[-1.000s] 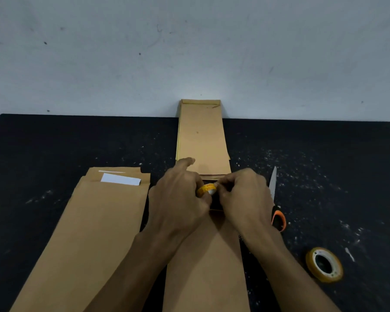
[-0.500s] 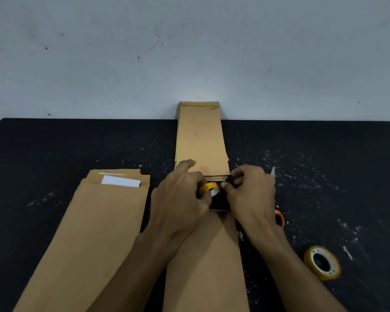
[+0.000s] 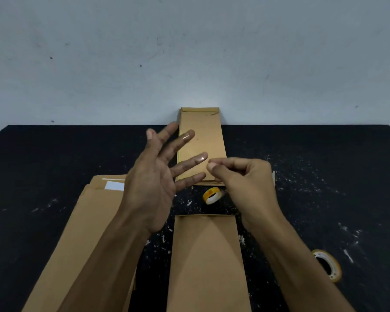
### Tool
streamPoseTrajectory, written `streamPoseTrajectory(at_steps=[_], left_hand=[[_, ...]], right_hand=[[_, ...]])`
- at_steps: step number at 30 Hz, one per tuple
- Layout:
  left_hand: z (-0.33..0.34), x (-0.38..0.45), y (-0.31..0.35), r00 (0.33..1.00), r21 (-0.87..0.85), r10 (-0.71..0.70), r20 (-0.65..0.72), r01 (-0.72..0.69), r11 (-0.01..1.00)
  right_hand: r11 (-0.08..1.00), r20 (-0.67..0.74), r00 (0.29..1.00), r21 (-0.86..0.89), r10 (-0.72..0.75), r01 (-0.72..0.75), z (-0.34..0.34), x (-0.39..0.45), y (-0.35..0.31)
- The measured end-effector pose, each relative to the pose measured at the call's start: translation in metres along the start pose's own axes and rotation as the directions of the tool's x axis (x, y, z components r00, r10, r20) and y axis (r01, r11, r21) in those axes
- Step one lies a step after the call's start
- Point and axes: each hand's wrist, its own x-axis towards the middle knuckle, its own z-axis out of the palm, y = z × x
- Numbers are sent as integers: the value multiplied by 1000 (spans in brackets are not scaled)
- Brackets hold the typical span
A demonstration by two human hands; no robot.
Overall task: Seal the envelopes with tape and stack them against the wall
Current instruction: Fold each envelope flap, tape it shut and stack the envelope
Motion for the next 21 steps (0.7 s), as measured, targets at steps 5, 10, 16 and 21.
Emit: streamPoseTrajectory(at_steps=[5, 10, 16, 21], left_hand=[[4, -1, -3, 996, 60, 35, 79, -39, 997], [11, -2, -6, 994, 126, 26, 109, -39, 991], [13, -2, -8, 990, 131, -5, 141, -13, 991], [14, -2, -5, 993, 99, -16, 117, 4, 995]], right_hand=[[987, 16, 995, 122, 101, -102, 3, -4, -4], [979, -41, 993, 176, 114, -105, 2, -5, -5], [977, -67, 992, 193, 108, -93, 0, -4, -3], [974, -80, 992, 212, 99, -80, 2, -4, -3]])
